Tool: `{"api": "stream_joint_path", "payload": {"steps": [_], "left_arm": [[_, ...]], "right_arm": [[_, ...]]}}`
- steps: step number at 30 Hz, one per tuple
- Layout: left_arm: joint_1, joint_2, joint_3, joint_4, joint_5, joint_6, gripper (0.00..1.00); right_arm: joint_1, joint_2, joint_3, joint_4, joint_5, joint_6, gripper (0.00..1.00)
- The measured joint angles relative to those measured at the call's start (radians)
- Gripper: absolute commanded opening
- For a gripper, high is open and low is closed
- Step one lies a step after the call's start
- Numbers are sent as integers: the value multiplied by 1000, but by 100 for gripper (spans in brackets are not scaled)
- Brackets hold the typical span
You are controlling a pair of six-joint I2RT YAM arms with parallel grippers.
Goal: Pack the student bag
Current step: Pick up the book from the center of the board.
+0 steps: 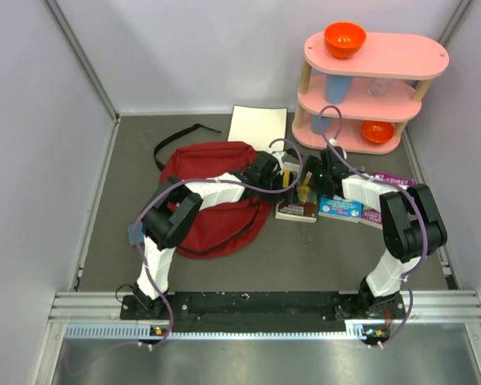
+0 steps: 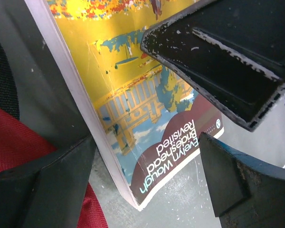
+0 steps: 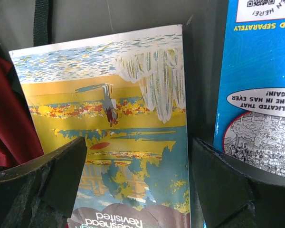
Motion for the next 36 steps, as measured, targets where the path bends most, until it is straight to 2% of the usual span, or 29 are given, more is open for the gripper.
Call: {"api": "stream_joint_path", "payload": {"steps": [4, 6, 7, 9, 10, 12, 14, 16, 17, 18, 23, 28, 36], "left_arm": [[7, 9, -11, 20, 37, -21, 83], [14, 8, -32, 47, 52, -34, 76], [17, 5, -43, 64, 58, -42, 69], [23, -5, -82, 106, 64, -56, 63], [24, -9, -96, 117, 68, -64, 53], [25, -19, -123, 129, 73, -74, 42], [26, -23, -140, 129, 86, -87, 26], [26, -27, -148, 128, 100, -102, 15], [26, -29, -148, 129, 108, -105, 4], [25, -32, -148, 127, 114, -106, 0], [24, -44, -148, 97, 140, -105, 0], [11, -78, -148, 47, 142, -89, 0], [7, -224, -150, -68, 111, -52, 0]], "right_arm": [[-4, -23, -46, 59, -24, 19, 86], [-9, -33, -68, 88, -42, 31, 84], [-12, -39, -80, 102, -48, 34, 82], [-16, -51, -105, 131, -61, 41, 80], [-18, -61, -124, 146, -68, 47, 78], [-19, -85, -157, 165, -83, 56, 76], [-20, -109, -187, 177, -93, 64, 75], [-22, -129, -210, 179, -103, 70, 75], [-23, -136, -216, 176, -106, 72, 75], [-24, -144, -223, 172, -110, 75, 75], [-24, -191, -244, 117, -128, 79, 78], [-21, -265, -263, 35, -168, 91, 86], [-19, -561, -277, -53, -163, 118, 92]]}}
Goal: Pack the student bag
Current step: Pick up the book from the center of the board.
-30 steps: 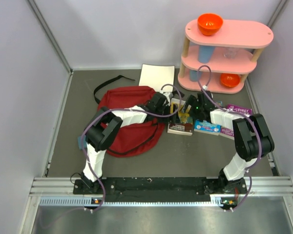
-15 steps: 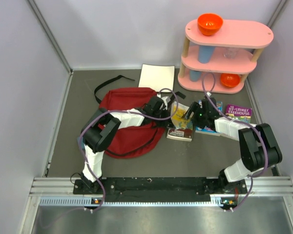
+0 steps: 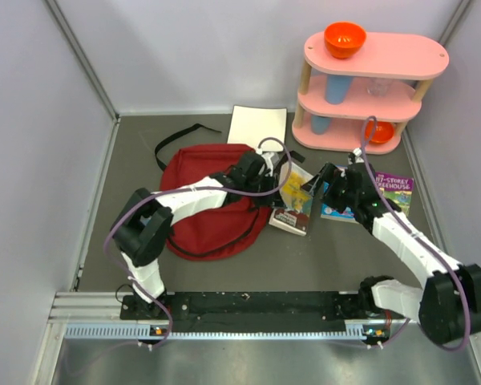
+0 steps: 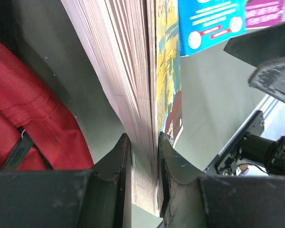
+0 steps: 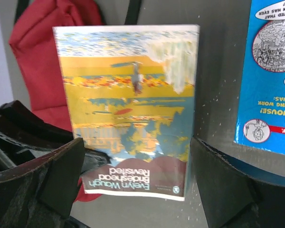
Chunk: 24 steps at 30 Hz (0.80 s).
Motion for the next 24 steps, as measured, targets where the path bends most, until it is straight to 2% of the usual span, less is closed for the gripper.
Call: {"api": "stream_joint_path", "payload": {"steps": [8, 15, 24], "left_arm": [[30, -209, -64, -2, 4, 9, 0], [31, -336, -140, 39, 67, 13, 0], [34, -400, -271, 181, 225, -13, 0]], "right_arm": [[-29, -162, -121, 1, -92, 14, 94], [-30, -337, -267, 195, -276, 98, 95], [-31, -368, -306, 361, -401, 175, 95]]}}
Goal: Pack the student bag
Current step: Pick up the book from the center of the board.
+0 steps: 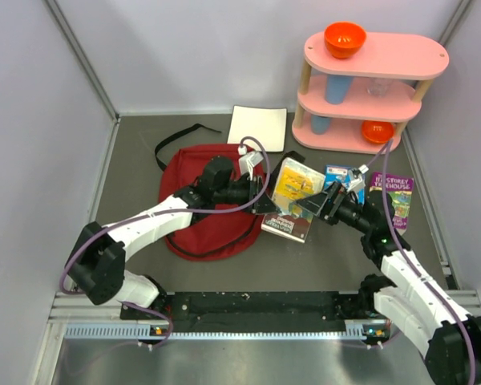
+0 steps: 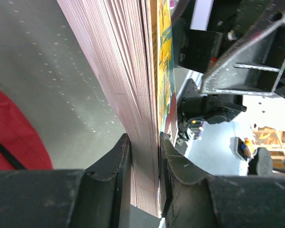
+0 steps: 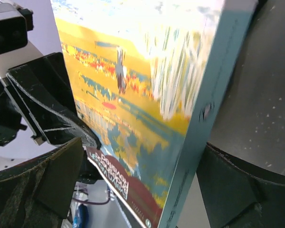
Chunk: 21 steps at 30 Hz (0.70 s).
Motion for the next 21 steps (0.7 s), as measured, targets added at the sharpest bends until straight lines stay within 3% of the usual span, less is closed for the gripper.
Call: {"api": "stream_joint_path", "payload": {"steps": [4, 9, 10, 13, 14, 17, 20, 21], "left_arm": [[-1, -8, -19, 45, 83, -13, 0], [-3, -23, -21, 93, 146, -28, 0], [-3, -26, -21, 98, 153, -29, 2], [-3, -33, -23, 94, 150, -24, 22], [-3, -38, -23, 83, 141, -14, 46], [-8, -64, -23, 45, 90, 23, 76], [1, -95, -23, 1, 20, 53, 81], [6, -104, -23, -7, 2, 55, 87]], "right_arm": [[0, -1, -25, 56, -32, 29, 88], [0, -12, -27, 104, -64, 52, 58], [0, -22, -27, 112, -69, 58, 47], [-1, -65, -28, 120, -69, 74, 30], [0, -79, -30, 121, -69, 72, 26], [0, -113, -31, 110, -76, 77, 17], [0, -137, -31, 75, -74, 51, 6], [0, -137, -31, 59, -75, 40, 4]]}}
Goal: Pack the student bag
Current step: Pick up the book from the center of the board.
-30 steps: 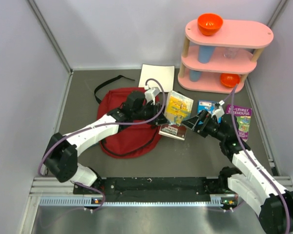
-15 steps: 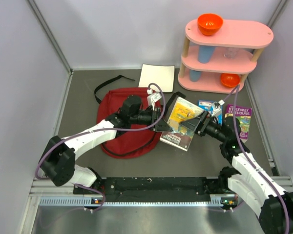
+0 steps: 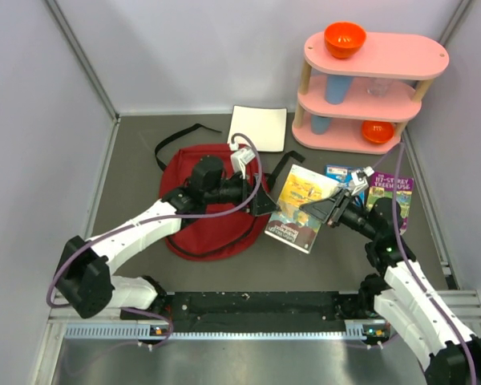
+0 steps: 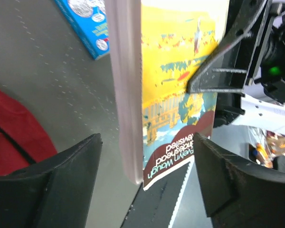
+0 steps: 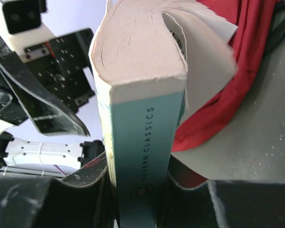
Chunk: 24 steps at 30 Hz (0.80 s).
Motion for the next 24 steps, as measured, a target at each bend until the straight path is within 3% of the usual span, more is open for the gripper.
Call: {"api": "stream_joint_path", "payload": {"steps": [3, 11, 24], "left_arm": [[26, -27, 0, -12, -42, -3, 99], [78, -34, -9, 69, -43, -58, 99], [92, 148, -16, 499, 179, -298, 99]], "right_arm": [[0, 5, 0, -35, -17, -20, 3], [0, 71, 1, 95, -137, 49, 4], [0, 161, 2, 451, -305, 261, 5]]}}
